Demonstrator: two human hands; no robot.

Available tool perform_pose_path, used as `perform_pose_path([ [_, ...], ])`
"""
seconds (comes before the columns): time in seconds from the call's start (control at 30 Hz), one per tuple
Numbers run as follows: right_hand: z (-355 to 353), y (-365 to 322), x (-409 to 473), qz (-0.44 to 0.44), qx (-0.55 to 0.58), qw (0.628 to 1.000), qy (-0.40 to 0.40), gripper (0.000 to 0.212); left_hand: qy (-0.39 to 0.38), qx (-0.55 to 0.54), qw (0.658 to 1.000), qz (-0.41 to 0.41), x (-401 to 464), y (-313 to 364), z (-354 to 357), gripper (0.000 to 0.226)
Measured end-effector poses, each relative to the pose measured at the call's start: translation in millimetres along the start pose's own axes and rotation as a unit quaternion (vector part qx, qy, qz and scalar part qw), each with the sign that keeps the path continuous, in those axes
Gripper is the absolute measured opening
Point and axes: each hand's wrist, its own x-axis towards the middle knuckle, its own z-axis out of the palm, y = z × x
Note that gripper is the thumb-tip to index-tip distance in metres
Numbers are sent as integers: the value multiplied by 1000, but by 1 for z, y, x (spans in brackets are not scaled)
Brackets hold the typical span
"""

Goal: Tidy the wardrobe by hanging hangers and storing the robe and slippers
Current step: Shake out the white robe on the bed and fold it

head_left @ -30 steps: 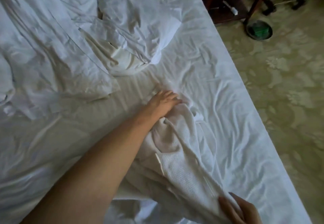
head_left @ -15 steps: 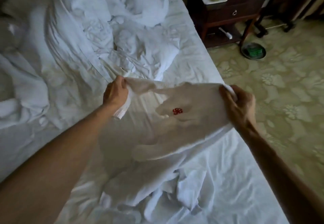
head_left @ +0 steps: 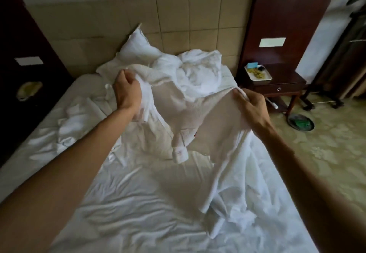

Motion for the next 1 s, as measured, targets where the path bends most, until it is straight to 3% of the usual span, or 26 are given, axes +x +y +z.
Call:
perform_pose_path([
  [0.07,-9,18,-32,36,11,999,11,57,-20,-49,999,10,-40,-8,-7,31],
  [0.17,-34,79,-103,120,-9,992,27,53,-78,-67,995,3,-123,-49,3,26],
  [0.3,-75,185,-206,258,-56,964,38,60,-268,-3,963,-19,-270,-123,40,36],
  [0.47,-143,326,-323,396,-107,908,84,63,-517,94,851,-3,-454,-195,85,69],
  [0.63,-183,405,-383,462,-139,873,70,61,-660,166,729,78,-563,-225,130,34],
  [0.77,-176,384,-376,445,-197,872,45,16,-709,200,668,109,-583,-244,152,34],
  [0.87,-151,354,-379,363,-231,900,74,20,-697,141,689,140,-570,-265,148,30],
  [0.97,-105,342,-390,204,-314,927,31,36,-550,67,799,235,-524,-276,149,10],
  [1.0,-85,341,-392,166,-326,931,-2,42,-491,71,829,258,-502,-278,156,16],
])
